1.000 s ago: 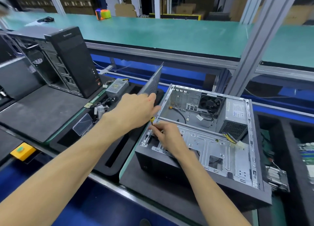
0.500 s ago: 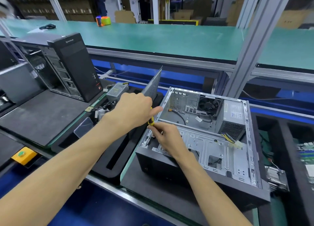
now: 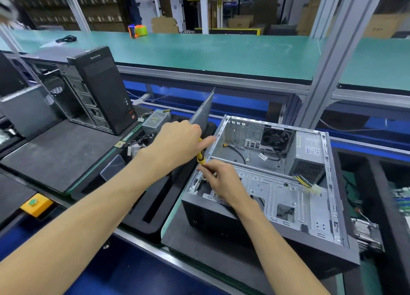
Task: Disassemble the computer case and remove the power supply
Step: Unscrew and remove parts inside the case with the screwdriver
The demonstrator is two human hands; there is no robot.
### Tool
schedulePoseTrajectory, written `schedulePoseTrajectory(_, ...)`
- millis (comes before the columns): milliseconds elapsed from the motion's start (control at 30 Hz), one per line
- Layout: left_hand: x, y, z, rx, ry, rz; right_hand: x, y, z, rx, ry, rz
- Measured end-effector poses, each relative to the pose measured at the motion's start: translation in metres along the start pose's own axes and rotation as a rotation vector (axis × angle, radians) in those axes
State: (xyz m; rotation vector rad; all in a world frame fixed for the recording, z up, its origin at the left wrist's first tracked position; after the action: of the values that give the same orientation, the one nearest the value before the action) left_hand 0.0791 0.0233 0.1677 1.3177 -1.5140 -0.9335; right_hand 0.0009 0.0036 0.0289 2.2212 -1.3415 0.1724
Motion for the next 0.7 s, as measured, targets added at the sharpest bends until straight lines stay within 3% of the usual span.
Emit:
schedulePoseTrajectory(200,-0.009,0.004,0.014,-0.414,-0.257,-0.034,0.0,0.001,0.008,0.021,-0.052,0.009)
schedulePoseTrajectory(467,-0.002,0.009,-0.002,-0.08,0.056,0.09,0.0,0.006,0.001,0.04,0.011,0.056)
schedulePoseTrajectory(567,-0.003,0.008,-0.009,-0.088,0.09,0.077,0.001,0.003,0.003,0.078,-0.013,0.016)
schedulePoseTrajectory(700,-0.006,0.013,0.009,-0.444,-0.189,-0.021,-0.001,0.002,0.012,0.138,-0.103,0.009)
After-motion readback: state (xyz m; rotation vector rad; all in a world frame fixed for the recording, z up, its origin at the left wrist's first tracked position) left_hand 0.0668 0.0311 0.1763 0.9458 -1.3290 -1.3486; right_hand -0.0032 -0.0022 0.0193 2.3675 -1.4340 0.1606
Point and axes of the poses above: each hand's wrist, its own x-axis towards the middle knuckle, its own y-axis out of the back of the hand, z = x × y, the point moved 10 cm from there along x, towards the middle knuckle, and after that the axes turned 7 degrees about x, right-handed, at the moved point
